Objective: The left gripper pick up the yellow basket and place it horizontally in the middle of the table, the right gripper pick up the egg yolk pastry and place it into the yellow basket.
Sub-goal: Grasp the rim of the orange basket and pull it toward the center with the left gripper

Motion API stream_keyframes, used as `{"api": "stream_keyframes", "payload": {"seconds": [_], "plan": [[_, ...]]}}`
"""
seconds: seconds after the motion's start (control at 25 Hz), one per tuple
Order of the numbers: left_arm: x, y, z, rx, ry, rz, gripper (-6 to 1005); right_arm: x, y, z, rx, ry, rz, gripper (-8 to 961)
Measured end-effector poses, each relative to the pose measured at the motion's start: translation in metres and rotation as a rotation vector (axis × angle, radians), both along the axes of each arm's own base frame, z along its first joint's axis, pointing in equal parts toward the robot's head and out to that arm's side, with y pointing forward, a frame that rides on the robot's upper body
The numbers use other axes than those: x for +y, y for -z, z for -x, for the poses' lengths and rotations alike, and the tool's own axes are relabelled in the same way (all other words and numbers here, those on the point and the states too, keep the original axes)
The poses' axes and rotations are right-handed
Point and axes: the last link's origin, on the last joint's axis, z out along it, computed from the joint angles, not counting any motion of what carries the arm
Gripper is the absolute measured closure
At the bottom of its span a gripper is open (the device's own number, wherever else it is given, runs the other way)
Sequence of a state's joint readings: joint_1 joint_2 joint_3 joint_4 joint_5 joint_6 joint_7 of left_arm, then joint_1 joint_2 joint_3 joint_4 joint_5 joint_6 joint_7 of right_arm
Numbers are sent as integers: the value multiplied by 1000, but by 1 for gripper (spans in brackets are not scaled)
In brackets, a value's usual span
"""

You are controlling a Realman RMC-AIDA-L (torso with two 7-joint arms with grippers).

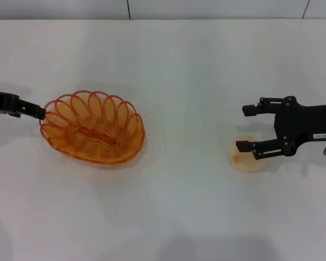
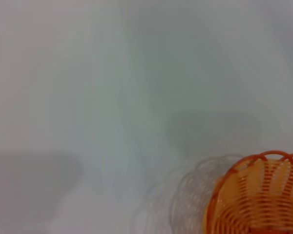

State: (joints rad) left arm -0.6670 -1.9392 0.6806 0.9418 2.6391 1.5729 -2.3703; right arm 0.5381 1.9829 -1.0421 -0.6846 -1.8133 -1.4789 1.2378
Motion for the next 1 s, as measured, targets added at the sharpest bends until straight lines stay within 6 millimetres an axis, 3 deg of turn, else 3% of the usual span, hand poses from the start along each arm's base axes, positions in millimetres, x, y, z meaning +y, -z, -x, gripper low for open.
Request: {"api": "stream_keyframes", "payload": {"seconds": [0.48,0.92,1.0], "plan": [[7,32,7,15,9,2,460,-1,7,2,-4,-11,7,111],[9,38,7,29,35,-7,484,-1,8,3,-2,-11,2,111],[9,39,7,29,37,-9,562,-1,7,3,0,-9,2,111]]}}
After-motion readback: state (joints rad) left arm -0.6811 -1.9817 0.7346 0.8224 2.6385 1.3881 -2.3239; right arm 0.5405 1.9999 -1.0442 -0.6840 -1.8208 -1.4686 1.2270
